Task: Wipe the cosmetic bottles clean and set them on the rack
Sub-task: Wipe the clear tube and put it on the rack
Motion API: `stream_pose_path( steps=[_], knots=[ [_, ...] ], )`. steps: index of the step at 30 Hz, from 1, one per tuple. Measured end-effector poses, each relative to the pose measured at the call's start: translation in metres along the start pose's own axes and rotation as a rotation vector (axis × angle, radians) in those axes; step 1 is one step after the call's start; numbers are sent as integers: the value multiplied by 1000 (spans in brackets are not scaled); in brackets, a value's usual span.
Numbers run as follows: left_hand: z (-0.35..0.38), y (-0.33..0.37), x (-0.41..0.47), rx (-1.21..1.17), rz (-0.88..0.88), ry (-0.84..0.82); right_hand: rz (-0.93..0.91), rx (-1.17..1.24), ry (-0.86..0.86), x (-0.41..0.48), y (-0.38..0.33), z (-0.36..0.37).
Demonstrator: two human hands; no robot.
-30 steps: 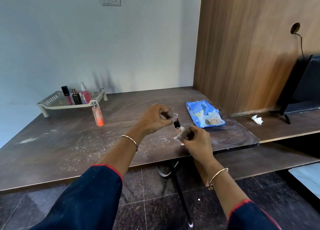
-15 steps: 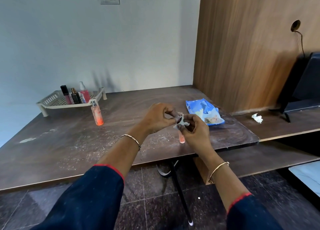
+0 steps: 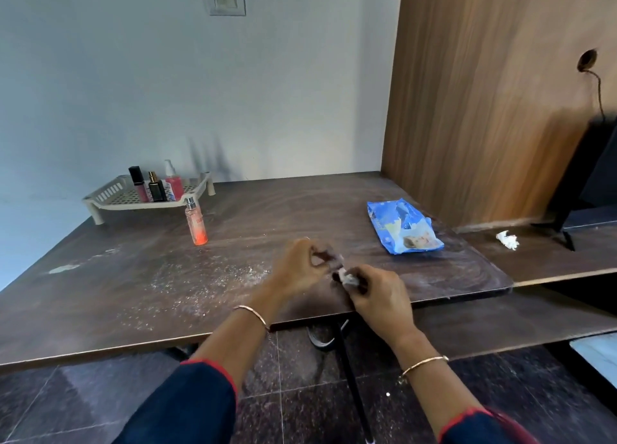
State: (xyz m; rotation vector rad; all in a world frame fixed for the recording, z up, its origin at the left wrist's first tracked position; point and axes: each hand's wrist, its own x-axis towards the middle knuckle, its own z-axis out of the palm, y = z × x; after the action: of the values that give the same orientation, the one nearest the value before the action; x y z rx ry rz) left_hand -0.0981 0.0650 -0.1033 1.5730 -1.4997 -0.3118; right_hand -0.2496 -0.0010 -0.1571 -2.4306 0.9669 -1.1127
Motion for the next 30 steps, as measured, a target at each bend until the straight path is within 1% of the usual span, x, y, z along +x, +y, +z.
stream_pose_path(
  steps=[1,3,5,7,8,10,12,14,16,19,22,27,28,30],
  knots=[
    [-6,-2,3,-36,-48,58,13,0,14,4,4,-1],
    [-21,-9,11,-19,-110,120,45,48,18,13,6,-2],
    [-25,-19,14,-12,-191,124,100,178,38,18,1,-2],
    [-15,-25,10,-55,-301,111,160,344,77,25,2,-1],
    [-10,-26,7,-68,-326,111,190,422,87,28,1,0],
    [-1,-25,4,-143,-322,119,231,545,107,32,-2,2],
    [4,-16,5,-254,-306,190,231,615,132,34,-8,5],
    [8,-8,9,-316,-300,274,210,633,169,36,-14,7],
    [9,-1,11,-329,-273,320,200,619,184,38,-15,11],
    [10,9,16,-344,-218,339,185,526,194,40,-16,13],
    [12,15,23,-247,-185,372,174,473,200,41,-17,11],
    [15,20,31,-205,-160,349,207,362,154,40,-16,-1],
    [15,20,32,-207,-164,344,227,303,128,39,-15,-3],
    [14,19,33,-205,-181,333,285,106,55,33,-12,-6]
  ],
)
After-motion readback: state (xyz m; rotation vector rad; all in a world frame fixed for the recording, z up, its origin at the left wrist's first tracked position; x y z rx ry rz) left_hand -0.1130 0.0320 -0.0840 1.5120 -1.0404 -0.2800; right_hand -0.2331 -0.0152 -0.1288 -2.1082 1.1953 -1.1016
